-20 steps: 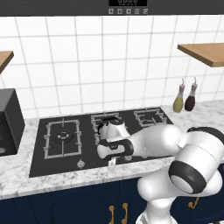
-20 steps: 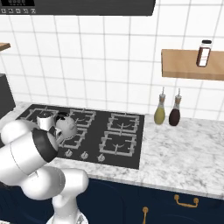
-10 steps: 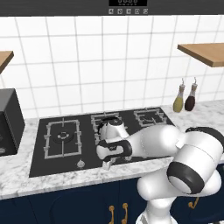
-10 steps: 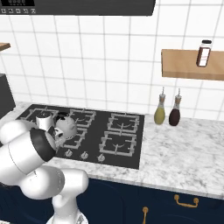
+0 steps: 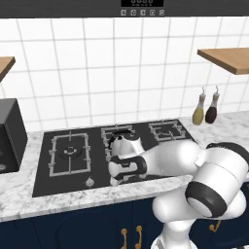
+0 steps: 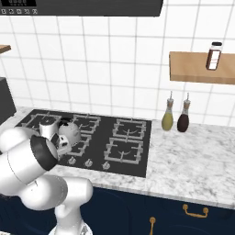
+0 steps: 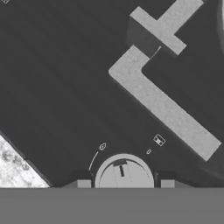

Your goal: Turn off the front center burner of the stove.

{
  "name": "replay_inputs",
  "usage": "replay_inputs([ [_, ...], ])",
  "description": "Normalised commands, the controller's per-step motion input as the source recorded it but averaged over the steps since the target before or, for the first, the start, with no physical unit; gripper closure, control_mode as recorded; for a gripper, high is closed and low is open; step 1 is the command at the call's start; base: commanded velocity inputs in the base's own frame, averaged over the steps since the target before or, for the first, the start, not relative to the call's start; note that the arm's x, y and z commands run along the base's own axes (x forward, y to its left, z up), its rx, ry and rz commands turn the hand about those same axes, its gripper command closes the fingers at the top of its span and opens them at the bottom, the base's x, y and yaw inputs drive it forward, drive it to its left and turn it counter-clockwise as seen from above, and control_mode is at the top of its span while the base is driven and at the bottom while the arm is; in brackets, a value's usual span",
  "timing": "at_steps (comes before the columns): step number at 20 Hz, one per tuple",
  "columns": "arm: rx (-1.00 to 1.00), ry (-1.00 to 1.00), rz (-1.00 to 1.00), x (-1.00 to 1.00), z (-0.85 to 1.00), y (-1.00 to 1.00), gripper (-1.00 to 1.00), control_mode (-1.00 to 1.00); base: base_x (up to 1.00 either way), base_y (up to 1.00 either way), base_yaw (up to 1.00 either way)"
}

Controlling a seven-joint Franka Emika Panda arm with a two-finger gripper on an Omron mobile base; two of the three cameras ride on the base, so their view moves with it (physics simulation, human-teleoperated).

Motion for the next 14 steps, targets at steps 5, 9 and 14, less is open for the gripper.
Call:
replay_inputs([
  [5,0.09,0.0,-0.35,-0.06,0.0,-0.07,1.0,-1.0,0.0,0.0,0.0],
  [9,0.09,0.03,-0.39,0.0,0.0,-0.07,1.0,-1.0,0.0,0.0,0.0],
  [14,0.08,0.06,-0.36,0.0,0.0,-0.06,1.0,-1.0,0.0,0.0,0.0],
])
